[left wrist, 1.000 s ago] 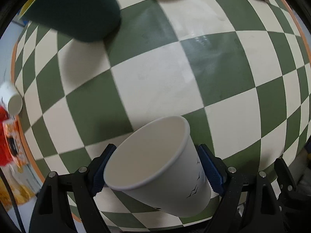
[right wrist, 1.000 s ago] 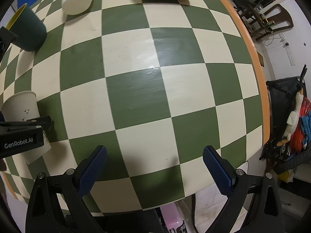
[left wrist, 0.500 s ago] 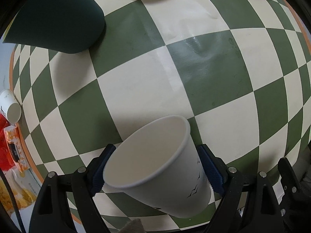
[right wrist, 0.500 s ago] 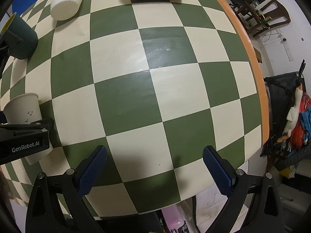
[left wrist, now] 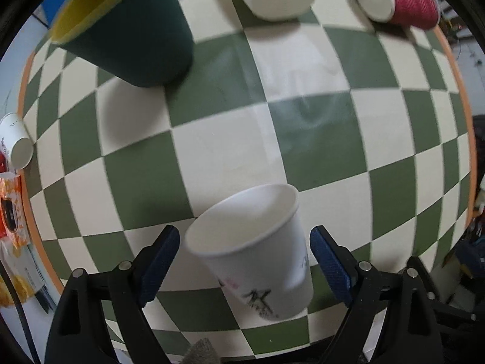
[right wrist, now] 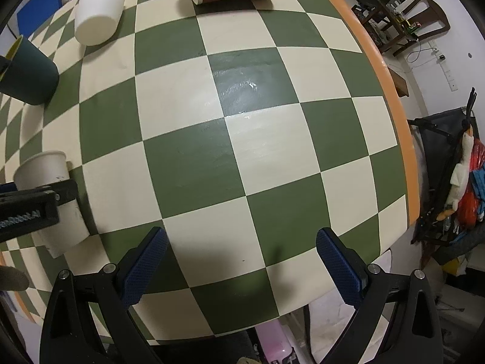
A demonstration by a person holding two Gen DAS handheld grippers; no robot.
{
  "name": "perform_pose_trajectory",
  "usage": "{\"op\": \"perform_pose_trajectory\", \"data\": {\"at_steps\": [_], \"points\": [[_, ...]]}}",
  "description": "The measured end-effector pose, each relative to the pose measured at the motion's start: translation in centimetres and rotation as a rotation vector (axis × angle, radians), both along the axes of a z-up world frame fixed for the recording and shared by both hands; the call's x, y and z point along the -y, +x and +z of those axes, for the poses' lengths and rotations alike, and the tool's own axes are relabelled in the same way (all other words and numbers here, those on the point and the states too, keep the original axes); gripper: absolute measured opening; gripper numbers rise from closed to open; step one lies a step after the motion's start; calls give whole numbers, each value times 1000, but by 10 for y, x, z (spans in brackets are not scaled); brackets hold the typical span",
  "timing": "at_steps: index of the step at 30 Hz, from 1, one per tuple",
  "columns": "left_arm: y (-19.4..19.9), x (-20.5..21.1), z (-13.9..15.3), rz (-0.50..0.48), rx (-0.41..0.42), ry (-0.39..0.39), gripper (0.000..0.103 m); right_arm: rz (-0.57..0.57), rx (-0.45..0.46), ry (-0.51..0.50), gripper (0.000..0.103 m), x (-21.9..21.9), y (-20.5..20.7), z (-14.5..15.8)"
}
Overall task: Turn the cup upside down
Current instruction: 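Lift the white paper cup with the left gripper, stand it upright, open, then grasp the upright white paper cup around its body with the right gripper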
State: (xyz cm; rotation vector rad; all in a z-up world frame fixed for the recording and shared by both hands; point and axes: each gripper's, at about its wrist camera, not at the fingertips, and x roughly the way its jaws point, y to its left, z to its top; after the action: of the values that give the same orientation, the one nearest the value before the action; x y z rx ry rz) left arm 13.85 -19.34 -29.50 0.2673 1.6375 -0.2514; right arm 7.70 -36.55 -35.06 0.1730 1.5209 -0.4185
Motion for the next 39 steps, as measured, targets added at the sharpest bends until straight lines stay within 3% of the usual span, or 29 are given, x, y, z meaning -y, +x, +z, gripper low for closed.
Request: {"op": "perform_pose_trajectory", "data": {"at_steps": [8, 11, 14, 21, 28, 32, 34, 35, 39], "points": [[-17, -62, 73, 141, 130, -12, 88, 29, 96, 109, 101, -12, -4, 30], [-3, -69, 32, 194, 169, 1, 88, 49, 133, 148, 101, -24, -7, 50], [-7, -90, 32, 237, 198, -1, 88, 90, 173, 172, 101, -41, -11, 77], [-30, -124, 60, 312, 261, -33, 88, 158, 240, 205, 100, -80, -20, 133], [-39, -156, 84, 321, 295, -58, 88, 175, 260, 200, 100, -114, -25, 163], [-33, -170, 79, 308, 294, -46, 88, 181, 242, 178, 100, -132, -24, 161], [-27, -177, 67, 306, 294, -26, 97, 193, 228, 155, 101, -140, -22, 157], [-25, -179, 61, 306, 292, -20, 103, 221, 229, 135, 101, -145, -19, 154], [-14, -187, 20, 296, 273, 49, 103, 434, 216, -5, 101, -164, -3, 144]]}}
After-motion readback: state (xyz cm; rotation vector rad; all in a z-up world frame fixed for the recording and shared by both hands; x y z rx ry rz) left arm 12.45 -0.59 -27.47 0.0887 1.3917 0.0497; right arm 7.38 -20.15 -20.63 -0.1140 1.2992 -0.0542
